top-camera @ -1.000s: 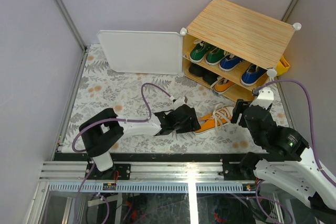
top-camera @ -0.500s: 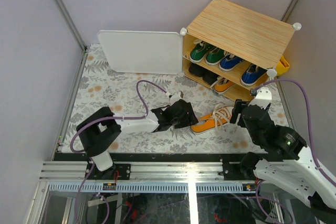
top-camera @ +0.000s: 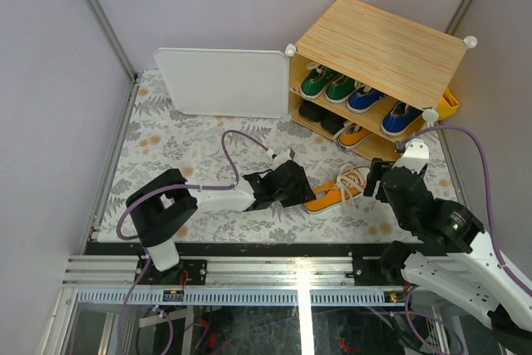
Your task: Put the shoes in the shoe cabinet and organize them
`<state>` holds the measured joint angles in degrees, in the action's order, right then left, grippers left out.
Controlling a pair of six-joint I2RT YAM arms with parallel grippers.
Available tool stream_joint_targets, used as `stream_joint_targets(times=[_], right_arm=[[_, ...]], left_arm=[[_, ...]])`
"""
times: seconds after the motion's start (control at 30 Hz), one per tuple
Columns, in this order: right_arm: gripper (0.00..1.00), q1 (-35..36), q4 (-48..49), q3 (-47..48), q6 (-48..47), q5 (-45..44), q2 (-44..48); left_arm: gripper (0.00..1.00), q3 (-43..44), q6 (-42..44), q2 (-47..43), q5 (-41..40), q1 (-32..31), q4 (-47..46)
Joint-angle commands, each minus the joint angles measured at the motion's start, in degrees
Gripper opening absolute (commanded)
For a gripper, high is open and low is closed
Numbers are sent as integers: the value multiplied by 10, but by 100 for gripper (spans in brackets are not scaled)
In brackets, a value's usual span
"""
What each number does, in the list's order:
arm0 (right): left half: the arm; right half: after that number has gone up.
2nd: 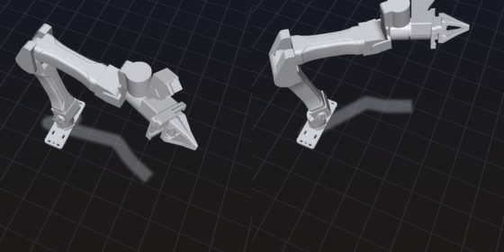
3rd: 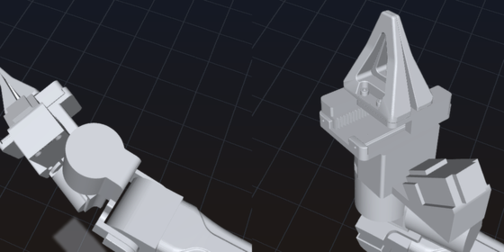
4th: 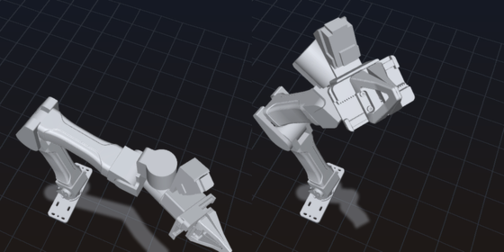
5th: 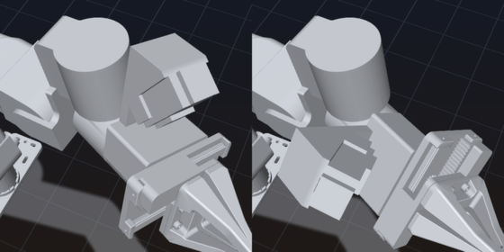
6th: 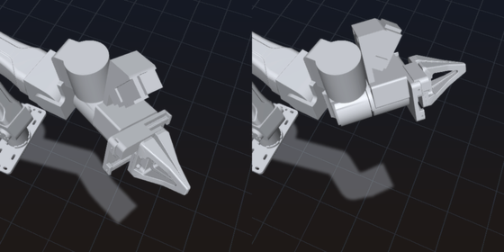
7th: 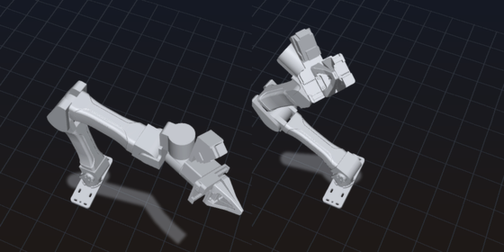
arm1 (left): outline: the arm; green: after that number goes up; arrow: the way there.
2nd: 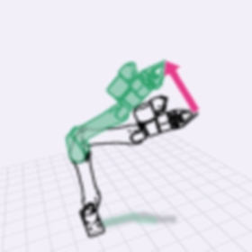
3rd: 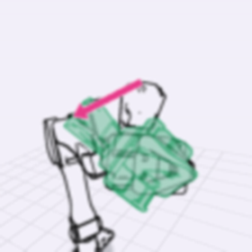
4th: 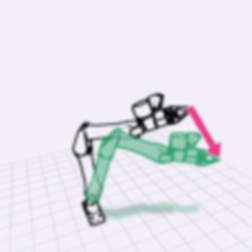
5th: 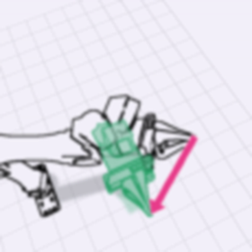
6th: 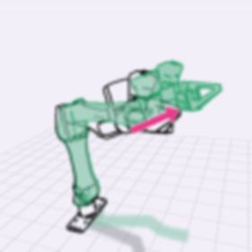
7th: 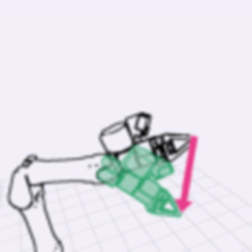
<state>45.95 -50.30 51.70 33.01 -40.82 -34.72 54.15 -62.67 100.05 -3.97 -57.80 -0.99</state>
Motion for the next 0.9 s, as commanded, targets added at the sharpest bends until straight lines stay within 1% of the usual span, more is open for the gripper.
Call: stream_joint_targets(times=[0.0, 0.2, 0.27, 0.33, 0.37, 0.5, 0.57, 0.6, 0.63, 0.77, 0.87], right_arm=[[76, -3, 19, -2, 9, 3, 5], [76, -3, 21, -4, 8, 3, 5], [76, -3, 22, -4, 8, 3, 4], [76, -3, 23, -3, 8, 3, 4], [76, -3, 24, -3, 8, 4, 3], [76, -3, 26, -3, 8, 8, 3], [76, -3, 25, -3, 8, 8, 1], [76, -3, 23, -2, 8, 6, 2], [76, -3, 21, -1, 8, 5, 1], [76, -3, 19, 4, 7, 0, 2], [76, -3, 19, 9, 6, -4, 2]], left_arm=[[49, -9, -12, -4, 15, -18, -28], [51, -11, -1, -23, 6, -19, -21], [50, -11, 1, -20, 7, -23, -21], [47, -11, 0, -10, 9, -26, -23], [44, -11, -1, -5, 12, -26, -26], [24, -6, -5, 29, 28, -29, -46], [13, 1, -6, 40, 40, -29, -52], [4, 3, -6, 42, 45, -28, -56], [0, 6, -6, 41, 49, -29, -58], [0, 17, -4, 18, 47, -29, -64], [0, 44, -2, 6, 41, -26, -48]])
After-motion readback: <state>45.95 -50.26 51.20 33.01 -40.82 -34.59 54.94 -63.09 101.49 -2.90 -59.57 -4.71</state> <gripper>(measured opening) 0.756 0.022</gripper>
